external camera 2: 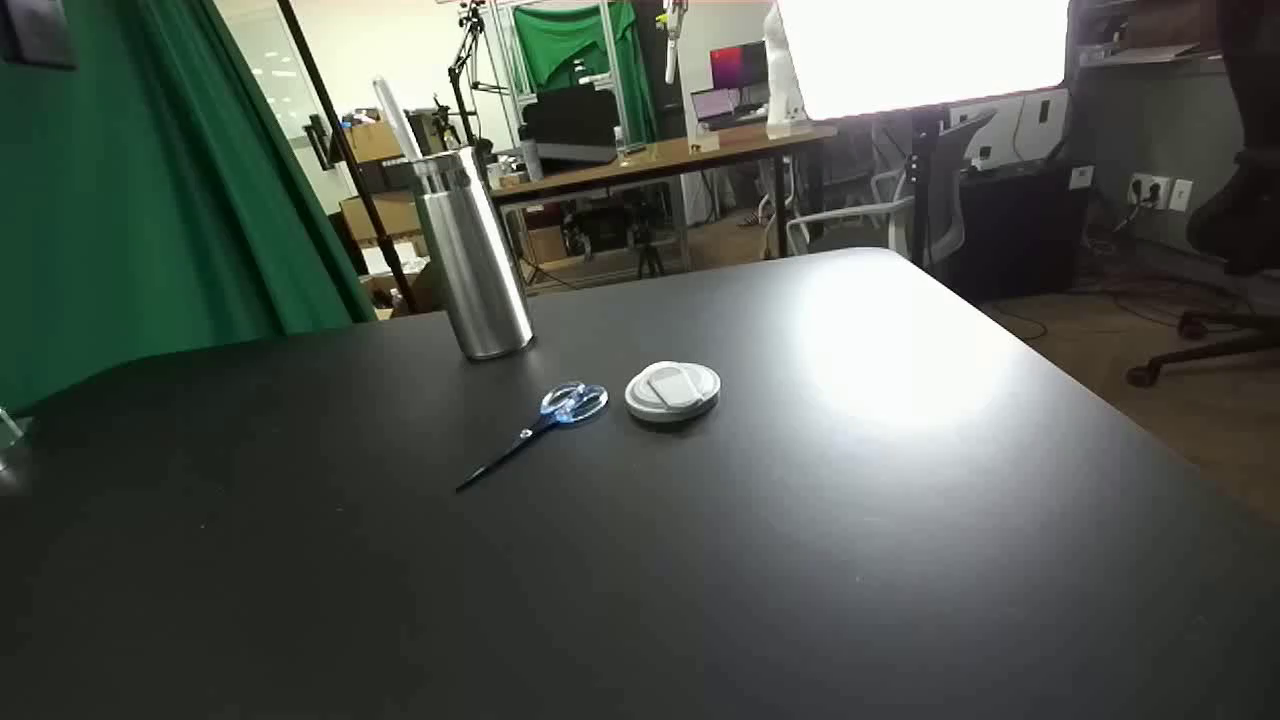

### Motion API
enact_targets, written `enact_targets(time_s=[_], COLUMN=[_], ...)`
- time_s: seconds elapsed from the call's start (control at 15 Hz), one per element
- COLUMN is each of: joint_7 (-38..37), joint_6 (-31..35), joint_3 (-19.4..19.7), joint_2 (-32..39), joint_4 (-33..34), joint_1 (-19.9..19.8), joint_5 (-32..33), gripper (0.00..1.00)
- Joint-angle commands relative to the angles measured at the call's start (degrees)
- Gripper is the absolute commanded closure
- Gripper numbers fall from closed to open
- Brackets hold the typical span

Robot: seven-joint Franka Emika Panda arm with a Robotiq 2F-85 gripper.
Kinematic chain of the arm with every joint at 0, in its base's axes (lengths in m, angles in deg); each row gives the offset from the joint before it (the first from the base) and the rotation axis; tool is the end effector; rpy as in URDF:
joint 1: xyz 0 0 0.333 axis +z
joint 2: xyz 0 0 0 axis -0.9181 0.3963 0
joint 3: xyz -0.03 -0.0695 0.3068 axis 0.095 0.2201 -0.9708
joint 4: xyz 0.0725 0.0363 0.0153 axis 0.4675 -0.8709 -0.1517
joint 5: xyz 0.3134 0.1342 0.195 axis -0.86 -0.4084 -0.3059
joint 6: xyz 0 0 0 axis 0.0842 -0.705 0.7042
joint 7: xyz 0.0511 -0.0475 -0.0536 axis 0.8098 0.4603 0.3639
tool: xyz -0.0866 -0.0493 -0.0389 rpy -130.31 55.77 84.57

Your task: Move the brush inside the flask up and down

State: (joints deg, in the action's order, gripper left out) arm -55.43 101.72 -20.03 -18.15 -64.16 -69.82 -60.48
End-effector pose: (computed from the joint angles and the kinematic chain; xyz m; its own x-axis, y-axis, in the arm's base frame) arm 0.3354 -0.1328 0.4299 0.9972 0.0264 -0.0703 0.0062 -0.9619 -0.2733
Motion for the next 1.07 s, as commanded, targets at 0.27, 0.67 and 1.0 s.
enact_targets(time_s=[0.27, 0.67, 1.0], joint_7=[0.74, 0.75, -0.34], joint_6=[-0.11, -0.11, 3.07], joint_3=[-1.41, -1.40, -5.18], joint_2=[0.36, 0.36, 4.05], joint_4=[0.08, 0.08, 3.51], joint_1=[-1.57, -1.57, -1.13], joint_5=[-0.76, -0.76, 3.79], gripper=[0.00, 0.00, 0.00])
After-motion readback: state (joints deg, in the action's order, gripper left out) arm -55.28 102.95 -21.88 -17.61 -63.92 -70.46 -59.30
